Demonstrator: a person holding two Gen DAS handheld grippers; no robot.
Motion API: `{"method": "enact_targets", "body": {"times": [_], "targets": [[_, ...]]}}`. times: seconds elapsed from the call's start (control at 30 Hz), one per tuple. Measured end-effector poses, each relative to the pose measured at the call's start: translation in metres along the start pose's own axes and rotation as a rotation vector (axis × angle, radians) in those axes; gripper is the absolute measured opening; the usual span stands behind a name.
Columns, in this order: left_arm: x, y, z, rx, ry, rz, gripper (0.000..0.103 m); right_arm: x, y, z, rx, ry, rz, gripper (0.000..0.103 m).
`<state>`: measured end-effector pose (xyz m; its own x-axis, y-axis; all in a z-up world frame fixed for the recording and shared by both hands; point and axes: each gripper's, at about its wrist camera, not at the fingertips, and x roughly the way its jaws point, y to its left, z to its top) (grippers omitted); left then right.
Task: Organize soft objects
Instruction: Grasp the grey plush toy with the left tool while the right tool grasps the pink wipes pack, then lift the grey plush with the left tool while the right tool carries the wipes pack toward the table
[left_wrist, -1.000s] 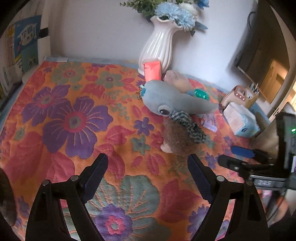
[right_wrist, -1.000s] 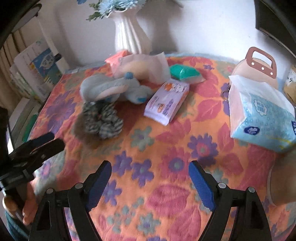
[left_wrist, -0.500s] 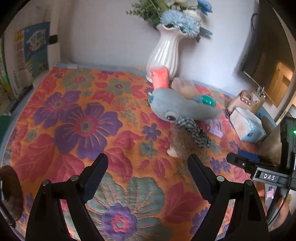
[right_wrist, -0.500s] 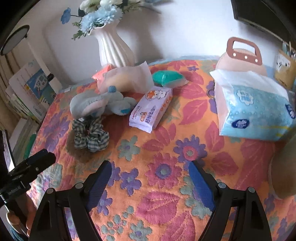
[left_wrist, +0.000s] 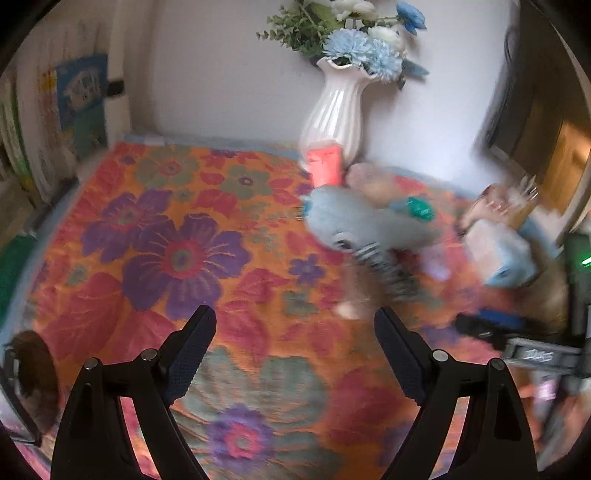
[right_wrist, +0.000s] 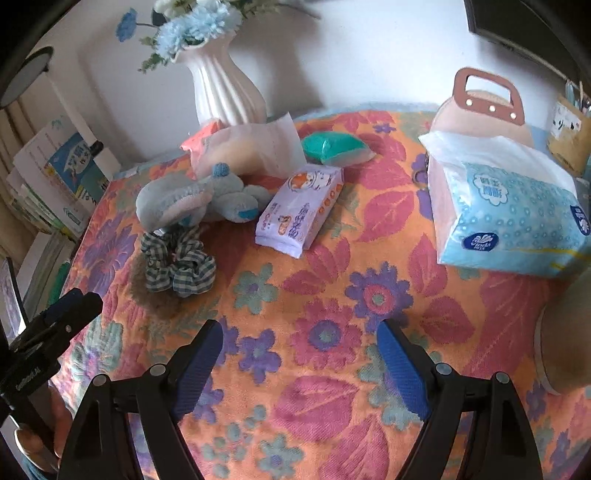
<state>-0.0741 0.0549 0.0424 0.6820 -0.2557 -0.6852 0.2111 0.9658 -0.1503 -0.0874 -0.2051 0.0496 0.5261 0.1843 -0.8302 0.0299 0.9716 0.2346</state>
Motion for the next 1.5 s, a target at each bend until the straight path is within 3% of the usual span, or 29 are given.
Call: {"method": "enact_targets", "body": {"times": [0.1,0.17,0.27,0.33,0.5,0.6,0.63,0.7,0.73,0.8,0.97,1.2,1.4,1.5], "targets": [[-0.008,0.005,0.018,-0.082,0.044,-0.133,0.086,0.001,0.000,0.018,0.066,0.062,0.079,0.084],[-0.020,0.004,0.037,-0.121,0.017,-0.191,0.087,0.004,0.000,0.032,0.097,0.057,0.086,0.084],[-0.031,-0.013,0.059,-0.045,-0.075,-0.104,0.087,0.010,0.006,0.048,0.075,-0.001,0.016,0.076],[-0.024,-0.021,0.068,-0.005,-0.095,-0.068,0.087,0.017,0.012,0.053,0.042,-0.044,-0.040,0.073],[0.034,-0.020,0.083,-0.051,-0.014,-0.089,0.085,0.042,0.013,0.051,0.064,-0.072,-0.057,0.073],[0.074,-0.017,0.086,-0.117,0.086,-0.165,0.084,0.045,0.016,0.054,0.038,-0.101,-0.116,0.073],[0.082,-0.017,0.087,-0.131,0.107,-0.199,0.080,0.046,0.016,0.054,0.036,-0.104,-0.125,0.073],[0.095,-0.021,0.088,-0.141,0.142,-0.243,0.057,0.047,0.016,0.055,0.026,-0.103,-0.155,0.065],[0.101,-0.023,0.088,-0.142,0.161,-0.249,0.057,0.047,0.017,0.055,0.020,-0.103,-0.173,0.061],[0.107,-0.026,0.087,-0.134,0.178,-0.215,0.053,0.046,0.017,0.055,0.016,-0.108,-0.182,0.042],[0.080,-0.016,0.088,-0.175,0.118,-0.231,0.052,0.032,0.002,0.047,0.058,-0.131,-0.110,0.040],[0.008,0.019,0.088,-0.272,0.034,-0.336,0.053,-0.007,-0.015,0.022,0.091,-0.131,-0.014,0.040],[-0.035,0.031,0.046,-0.222,0.045,-0.300,0.053,-0.035,-0.015,-0.017,0.040,-0.071,0.036,0.040],[-0.038,0.029,0.013,-0.148,0.095,-0.264,0.053,-0.037,-0.015,-0.030,0.024,-0.033,0.005,0.040]]}}
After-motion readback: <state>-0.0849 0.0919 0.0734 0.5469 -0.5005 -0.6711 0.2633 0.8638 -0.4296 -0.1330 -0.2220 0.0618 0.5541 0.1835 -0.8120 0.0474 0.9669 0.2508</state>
